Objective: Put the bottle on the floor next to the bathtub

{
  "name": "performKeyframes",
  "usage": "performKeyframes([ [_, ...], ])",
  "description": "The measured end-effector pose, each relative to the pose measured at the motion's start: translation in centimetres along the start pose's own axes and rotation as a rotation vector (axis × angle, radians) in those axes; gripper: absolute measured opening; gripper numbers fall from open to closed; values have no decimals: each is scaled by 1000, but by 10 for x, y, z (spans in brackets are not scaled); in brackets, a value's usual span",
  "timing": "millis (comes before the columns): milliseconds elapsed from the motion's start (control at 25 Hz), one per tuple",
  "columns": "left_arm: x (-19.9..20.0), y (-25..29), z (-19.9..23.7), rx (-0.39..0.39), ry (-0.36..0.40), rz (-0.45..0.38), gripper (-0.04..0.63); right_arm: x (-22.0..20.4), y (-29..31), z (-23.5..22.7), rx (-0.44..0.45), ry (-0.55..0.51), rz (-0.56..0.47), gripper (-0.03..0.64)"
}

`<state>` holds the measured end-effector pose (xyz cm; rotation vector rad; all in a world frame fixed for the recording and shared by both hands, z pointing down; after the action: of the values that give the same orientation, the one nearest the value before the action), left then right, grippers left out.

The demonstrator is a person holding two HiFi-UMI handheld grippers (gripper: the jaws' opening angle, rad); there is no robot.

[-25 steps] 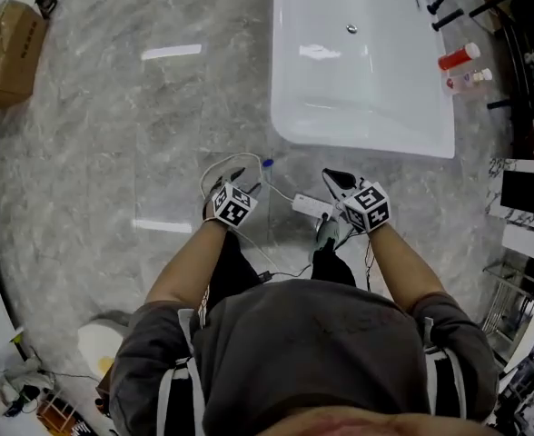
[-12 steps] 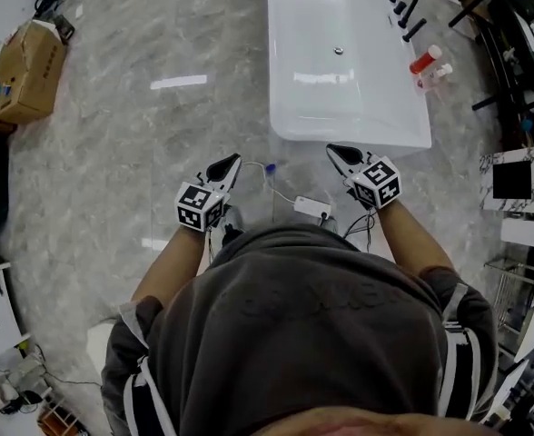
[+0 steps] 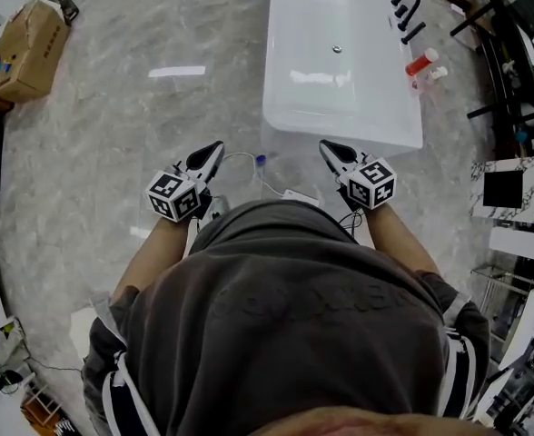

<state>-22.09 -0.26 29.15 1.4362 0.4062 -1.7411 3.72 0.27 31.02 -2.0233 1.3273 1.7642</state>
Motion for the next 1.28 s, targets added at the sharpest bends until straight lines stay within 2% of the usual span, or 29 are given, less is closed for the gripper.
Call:
performKeyframes([
  [280, -3, 14, 5, 14, 7, 19, 5, -1, 4, -10, -2, 25, 11, -8],
  [1280, -7, 18, 1, 12, 0, 19, 5, -6, 4, -14, -20, 15, 36, -9],
])
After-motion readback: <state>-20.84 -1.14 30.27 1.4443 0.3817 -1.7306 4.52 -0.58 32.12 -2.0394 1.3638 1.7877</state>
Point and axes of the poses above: the fingertips, and each gripper's own axes: y forward along the fingers, z to its left, x out of its top, the point moved 2 cm from there along -y, backward along the fingers, and after that the axes turned 4 degrees about y, right-handed, at the moved point
